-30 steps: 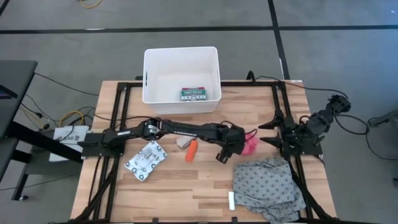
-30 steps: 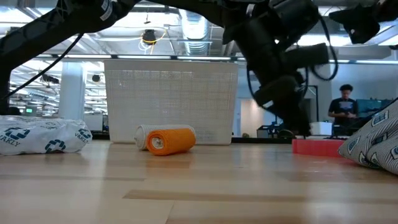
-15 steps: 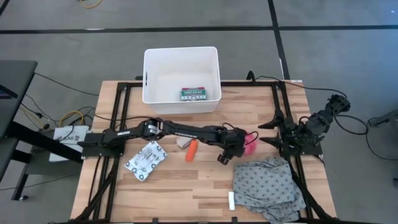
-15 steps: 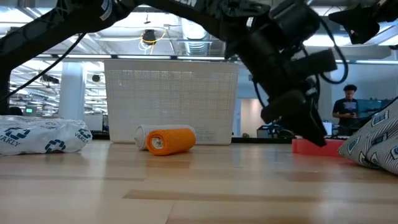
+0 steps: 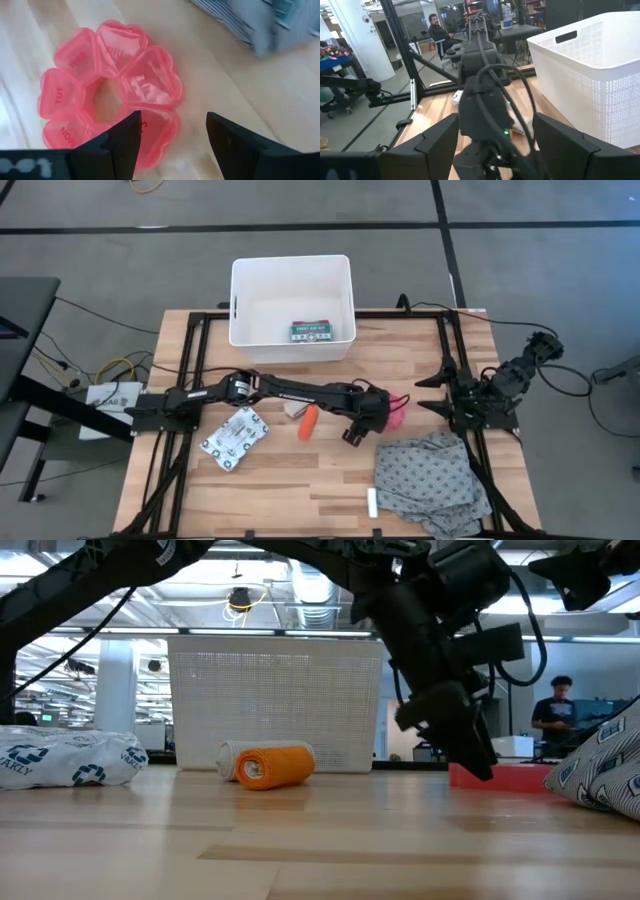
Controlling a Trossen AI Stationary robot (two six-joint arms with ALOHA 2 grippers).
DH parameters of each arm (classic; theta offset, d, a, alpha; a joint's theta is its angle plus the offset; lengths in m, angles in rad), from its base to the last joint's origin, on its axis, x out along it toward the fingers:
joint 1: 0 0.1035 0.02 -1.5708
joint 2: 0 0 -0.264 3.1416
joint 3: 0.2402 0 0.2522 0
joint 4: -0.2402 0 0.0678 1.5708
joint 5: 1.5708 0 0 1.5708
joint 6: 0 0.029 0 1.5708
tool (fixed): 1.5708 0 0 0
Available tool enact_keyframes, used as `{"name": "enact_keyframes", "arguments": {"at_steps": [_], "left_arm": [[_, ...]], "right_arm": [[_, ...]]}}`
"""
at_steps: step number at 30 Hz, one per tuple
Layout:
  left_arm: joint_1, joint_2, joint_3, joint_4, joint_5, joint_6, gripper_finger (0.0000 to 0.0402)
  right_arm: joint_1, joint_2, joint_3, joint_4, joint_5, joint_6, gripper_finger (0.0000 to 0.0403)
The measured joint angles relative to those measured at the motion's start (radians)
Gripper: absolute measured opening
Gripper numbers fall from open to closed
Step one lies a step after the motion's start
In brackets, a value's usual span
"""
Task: Pick & place medical supplies in basket/bin
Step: Put the pink medicine organizer into the white bin
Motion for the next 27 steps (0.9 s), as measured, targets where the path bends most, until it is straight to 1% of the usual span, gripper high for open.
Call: {"name": "enact_keyframes", "arguments": {"at_steps": [4, 8, 11, 13, 17, 22, 27], "left_arm": [[-0.025, -0.025, -0.001, -0.108, 0.003, -0.057, 0.021], [-0.056, -0.06, -0.008, -0.177, -0.001, -0.1, 0.021], [-0.077, -0.076, -0.012, -0.164, -0.036, -0.131, 0.021], [-0.086, -0.078, -0.012, -0.116, -0.067, -0.143, 0.021], [-0.089, -0.069, -0.009, -0.049, -0.096, -0.145, 0.021], [-0.083, -0.048, -0.01, -0.037, -0.111, -0.132, 0.0212], [-0.072, -0.048, -0.009, -0.051, -0.126, -0.11, 0.0229]], "right_arm": [[0.0, 0.0, 0.0, 0.0, 0.0, 0.0, 0.0249], [0.0, 0.0, 0.0, 0.0, 0.0, 0.0, 0.0249], [0.0, 0.0, 0.0, 0.0, 0.0, 0.002, 0.0249], [0.0, 0.0, 0.0, 0.0, -0.001, 0.008, 0.0249], [0.0, 0.0, 0.0, 0.001, -0.001, 0.008, 0.0249], [0.0, 0.001, 0.0, 0.001, -0.002, 0.009, 0.0249], [0.0, 0.002, 0.0, 0.002, -0.003, 0.01, 0.0249]]}}
